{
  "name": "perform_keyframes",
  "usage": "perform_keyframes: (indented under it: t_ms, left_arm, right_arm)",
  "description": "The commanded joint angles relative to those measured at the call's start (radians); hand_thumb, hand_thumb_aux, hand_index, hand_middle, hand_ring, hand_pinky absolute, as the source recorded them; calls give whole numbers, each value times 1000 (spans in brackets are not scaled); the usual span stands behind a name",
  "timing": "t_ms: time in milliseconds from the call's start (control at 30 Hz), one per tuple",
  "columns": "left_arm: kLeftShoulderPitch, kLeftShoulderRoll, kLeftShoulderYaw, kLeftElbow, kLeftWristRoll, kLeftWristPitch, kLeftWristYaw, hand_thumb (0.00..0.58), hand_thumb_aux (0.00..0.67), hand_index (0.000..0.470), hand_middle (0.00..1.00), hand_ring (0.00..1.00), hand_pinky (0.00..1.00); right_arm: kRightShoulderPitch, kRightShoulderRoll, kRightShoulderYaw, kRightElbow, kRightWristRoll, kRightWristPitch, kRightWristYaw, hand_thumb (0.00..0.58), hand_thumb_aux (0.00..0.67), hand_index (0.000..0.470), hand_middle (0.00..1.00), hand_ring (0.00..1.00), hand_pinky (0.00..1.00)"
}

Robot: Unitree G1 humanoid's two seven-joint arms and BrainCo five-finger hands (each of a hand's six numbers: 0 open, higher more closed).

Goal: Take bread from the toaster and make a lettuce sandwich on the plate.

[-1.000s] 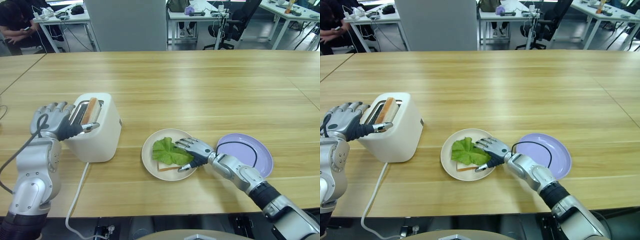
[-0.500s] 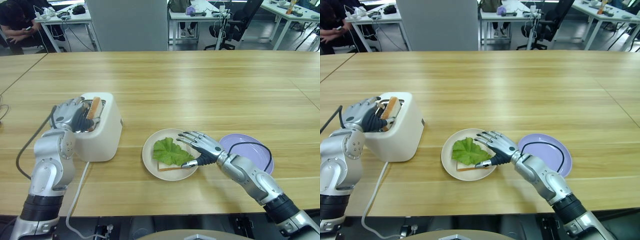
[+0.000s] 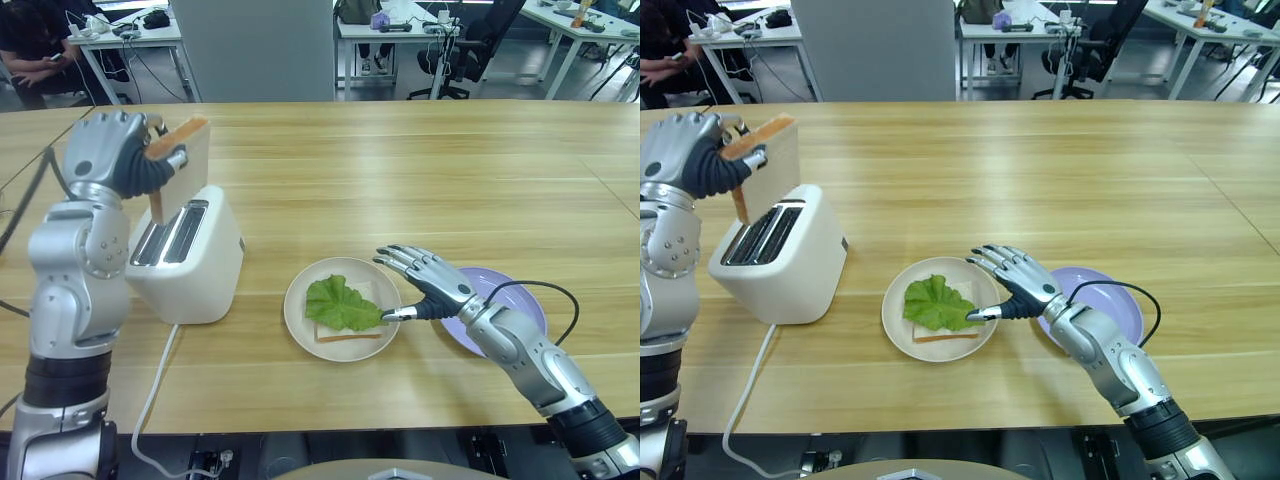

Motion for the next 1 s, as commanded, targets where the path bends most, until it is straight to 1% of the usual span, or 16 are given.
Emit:
perform_keyframes:
  t_ms: [33, 167, 300, 400, 500, 600, 700, 867, 1000]
  left_arm:
    - [-57, -53, 7, -73, -161, -2, -57, 580, 670, 460, 1000, 1000, 1000]
    - [-65, -157, -50, -124, -331, 86, -170, 580, 670, 460, 1000, 1000, 1000]
    - [-3, -259, -120, -167, -493, 194, -278, 580, 670, 460, 1000, 1000, 1000]
    - [46, -329, -174, -127, -579, 231, -310, 580, 670, 460, 1000, 1000, 1000]
    - [80, -378, -213, -69, -634, 242, -321, 580, 670, 460, 1000, 1000, 1000]
    - [117, -422, -251, 1, -670, 222, -320, 580, 670, 460, 1000, 1000, 1000]
    - [141, -445, -287, 75, -679, 177, -316, 580, 670, 460, 1000, 1000, 1000]
    - [174, -450, -349, 204, -683, 66, -333, 580, 670, 460, 1000, 1000, 1000]
    - [170, -429, -384, 315, -646, -38, -327, 580, 670, 460, 1000, 1000, 1000]
  right_arm:
    - [13, -6, -53, -47, 27, -29, -32, 0, 0, 0, 0, 0, 0]
    - [28, -23, -98, -88, 0, -93, -105, 0, 0, 0, 0, 0, 0]
    - [56, -53, -119, -138, -60, -191, -193, 0, 0, 0, 0, 0, 0]
    - [94, -70, -132, -179, -93, -256, -241, 0, 0, 0, 0, 0, 0]
    - [120, -73, -143, -196, -106, -287, -259, 0, 0, 0, 0, 0, 0]
    - [131, -70, -142, -193, -109, -304, -254, 0, 0, 0, 0, 0, 0]
    - [141, -66, -136, -183, -113, -313, -245, 0, 0, 0, 0, 0, 0]
    - [157, -59, -119, -172, -115, -320, -225, 0, 0, 0, 0, 0, 0]
    - [165, -53, -100, -162, -117, -323, -206, 0, 0, 0, 0, 0, 0]
